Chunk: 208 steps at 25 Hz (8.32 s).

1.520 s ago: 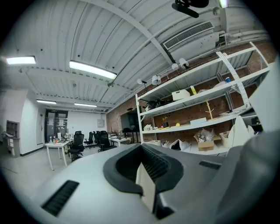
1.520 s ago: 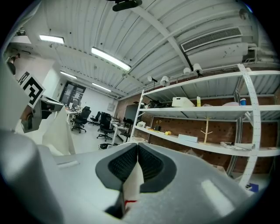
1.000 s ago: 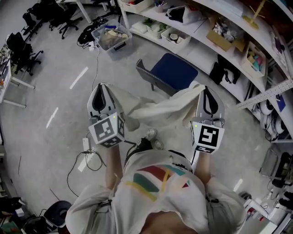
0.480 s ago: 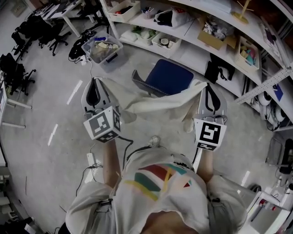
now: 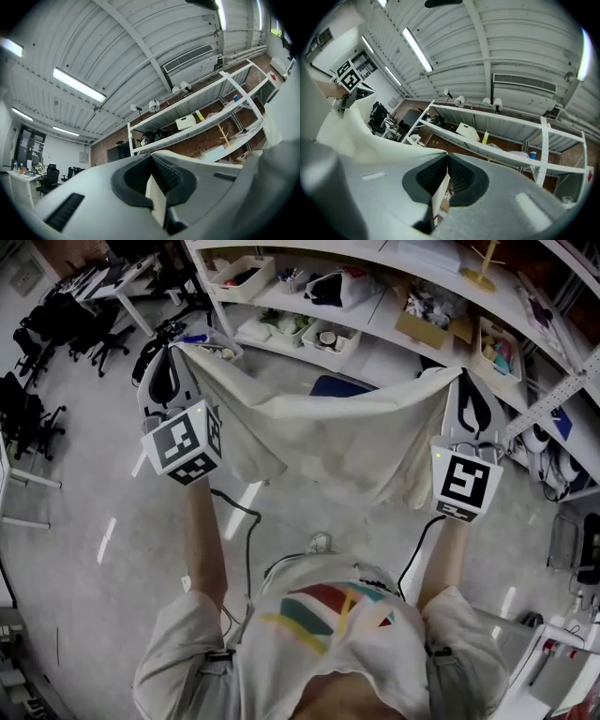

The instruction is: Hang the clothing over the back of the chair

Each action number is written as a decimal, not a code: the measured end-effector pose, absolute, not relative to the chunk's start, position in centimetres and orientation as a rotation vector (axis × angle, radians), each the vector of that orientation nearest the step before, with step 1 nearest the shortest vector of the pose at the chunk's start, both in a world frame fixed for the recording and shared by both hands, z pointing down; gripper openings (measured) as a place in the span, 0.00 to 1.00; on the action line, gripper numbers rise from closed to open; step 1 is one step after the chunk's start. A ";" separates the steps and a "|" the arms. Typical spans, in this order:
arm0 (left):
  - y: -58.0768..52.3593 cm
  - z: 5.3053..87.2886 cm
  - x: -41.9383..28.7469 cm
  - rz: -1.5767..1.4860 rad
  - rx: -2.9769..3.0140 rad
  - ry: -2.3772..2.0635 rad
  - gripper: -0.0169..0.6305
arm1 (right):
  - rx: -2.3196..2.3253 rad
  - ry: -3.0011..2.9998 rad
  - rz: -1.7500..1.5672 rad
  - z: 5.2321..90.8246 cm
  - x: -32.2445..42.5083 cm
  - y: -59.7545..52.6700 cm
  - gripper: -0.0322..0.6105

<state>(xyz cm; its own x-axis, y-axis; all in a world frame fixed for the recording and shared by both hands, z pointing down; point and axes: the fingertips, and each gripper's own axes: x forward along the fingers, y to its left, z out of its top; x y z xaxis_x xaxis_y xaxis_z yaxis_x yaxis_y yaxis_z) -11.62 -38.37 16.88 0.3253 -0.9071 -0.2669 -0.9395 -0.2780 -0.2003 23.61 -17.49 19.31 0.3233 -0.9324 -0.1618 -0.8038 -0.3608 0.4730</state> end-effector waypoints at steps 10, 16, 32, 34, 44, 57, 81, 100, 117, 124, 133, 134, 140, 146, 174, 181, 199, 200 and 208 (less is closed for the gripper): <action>-44.6 8.3 -10.1 0.227 -2.185 1.535 0.05 | 2.337 -1.359 -0.834 10.5 24.5 -17.6 0.07; -47.4 4.6 -8.1 0.243 -2.153 1.486 0.05 | 2.332 -1.268 -0.932 6.8 25.1 -17.7 0.07; -51.8 3.3 -3.0 0.185 -2.209 1.370 0.05 | 2.353 -1.130 -0.882 5.4 28.4 -18.4 0.07; -52.5 5.1 -2.4 0.156 -2.235 1.366 0.05 | 2.341 -1.126 -0.830 7.1 28.9 -18.8 0.07; -55.4 12.5 0.8 0.010 -2.312 1.310 0.05 | 2.293 -1.062 -0.671 12.9 30.1 -19.8 0.07; -53.8 11.5 2.2 0.110 -2.322 1.260 0.05 | 2.321 -0.987 -0.768 9.6 28.0 -16.2 0.07; -52.9 17.7 -2.8 -0.149 -2.309 1.284 0.05 | 2.242 -1.118 -0.477 18.8 26.2 -17.7 0.07; -55.5 33.3 -3.2 -0.565 -2.386 1.212 0.05 | 2.067 -1.175 -0.127 32.4 27.1 -20.8 0.07; -56.1 50.0 -2.0 -0.908 -2.487 1.091 0.05 | 1.880 -1.167 0.215 47.8 27.9 -20.6 0.07; -55.5 56.1 -3.0 -1.039 -2.515 1.052 0.05 | 1.822 -1.174 0.349 53.6 27.0 -19.9 0.07; -55.0 61.6 -4.8 -1.176 -2.500 1.011 0.05 | 1.794 -1.166 0.463 59.5 26.1 -19.3 0.07; -54.9 62.1 -5.0 -1.188 -2.500 1.005 0.05 | 1.790 -1.164 0.471 60.0 26.1 -19.1 0.07; -53.4 64.8 -6.2 -1.247 -2.512 1.020 0.05 | 1.795 -1.160 0.495 62.0 25.4 -18.4 0.07; -52.5 65.3 -6.6 -1.215 -2.564 1.084 0.05 | 1.889 -1.173 0.585 62.7 25.4 -17.9 0.16; -47.8 42.6 2.0 -0.545 -2.698 1.198 0.05 | 2.280 -1.262 0.096 41.5 28.4 -19.4 0.06; -39.0 30.7 4.1 -0.153 -2.799 1.167 0.05 | 2.299 -1.413 -0.185 31.7 24.3 -18.7 0.06; -24.5 24.5 -0.2 -0.014 -2.716 1.246 0.05 | 2.266 -1.813 -0.390 25.2 13.5 -13.9 0.06; -24.3 24.5 -0.4 -0.016 -2.712 1.254 0.05 | 2.259 -1.823 -0.394 25.1 13.3 -13.9 0.06; -22.9 24.7 -1.3 -0.051 -2.692 1.284 0.05 | 2.230 -1.867 -0.387 25.2 12.8 -13.4 0.06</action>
<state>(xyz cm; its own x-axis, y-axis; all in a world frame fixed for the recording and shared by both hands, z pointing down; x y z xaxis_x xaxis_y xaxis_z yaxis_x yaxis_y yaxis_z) -1.30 -22.91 24.65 0.6312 -0.7747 -0.0372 -0.7693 -0.6192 -0.1574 12.77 -13.37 25.18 0.1644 -0.9841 -0.0668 -0.9296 -0.1772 0.3230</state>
